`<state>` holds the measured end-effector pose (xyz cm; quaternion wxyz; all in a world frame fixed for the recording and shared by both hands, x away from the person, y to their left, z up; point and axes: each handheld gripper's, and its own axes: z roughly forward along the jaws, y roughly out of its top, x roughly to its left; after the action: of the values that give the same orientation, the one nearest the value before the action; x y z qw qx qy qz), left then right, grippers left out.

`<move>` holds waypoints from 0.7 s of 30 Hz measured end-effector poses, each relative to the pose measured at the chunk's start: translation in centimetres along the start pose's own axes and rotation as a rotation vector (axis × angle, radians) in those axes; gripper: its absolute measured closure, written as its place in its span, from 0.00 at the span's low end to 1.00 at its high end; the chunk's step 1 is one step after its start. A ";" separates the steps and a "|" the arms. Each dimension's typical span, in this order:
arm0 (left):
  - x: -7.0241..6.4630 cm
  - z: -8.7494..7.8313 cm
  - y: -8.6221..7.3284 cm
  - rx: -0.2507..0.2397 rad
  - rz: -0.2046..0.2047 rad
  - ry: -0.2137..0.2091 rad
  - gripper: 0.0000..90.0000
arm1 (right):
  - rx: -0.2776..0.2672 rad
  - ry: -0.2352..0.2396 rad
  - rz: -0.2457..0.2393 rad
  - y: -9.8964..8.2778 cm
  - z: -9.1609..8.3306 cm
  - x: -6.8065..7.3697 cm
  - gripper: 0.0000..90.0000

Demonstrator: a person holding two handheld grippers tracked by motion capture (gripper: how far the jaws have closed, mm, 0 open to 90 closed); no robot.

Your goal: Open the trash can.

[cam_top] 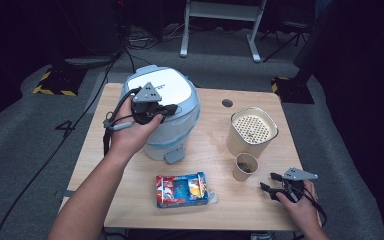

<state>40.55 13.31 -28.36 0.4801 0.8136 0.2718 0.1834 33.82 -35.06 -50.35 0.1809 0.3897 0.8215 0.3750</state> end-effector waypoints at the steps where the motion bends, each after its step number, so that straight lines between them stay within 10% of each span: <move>1: 0.0 0.0 0.0 0.000 0.000 0.000 1.00 | 0.000 0.000 0.000 0.0 0.0 0.0 0.41; 12: -0.2 0.2 0.0 0.004 0.016 0.012 1.00 | 0.000 0.000 0.000 0.0 0.0 0.0 0.41; 18: -0.1 0.5 -0.2 -0.033 -0.019 -0.067 0.99 | 0.000 0.000 0.000 0.0 0.0 0.0 0.41; 21: -0.6 0.4 -0.2 -0.068 0.004 -0.068 0.70 | 0.000 0.001 0.000 0.0 0.0 0.0 0.41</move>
<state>40.27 12.73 -28.78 0.5160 0.8032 0.2474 0.1657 33.83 -35.06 -50.35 0.1807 0.3896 0.8215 0.3752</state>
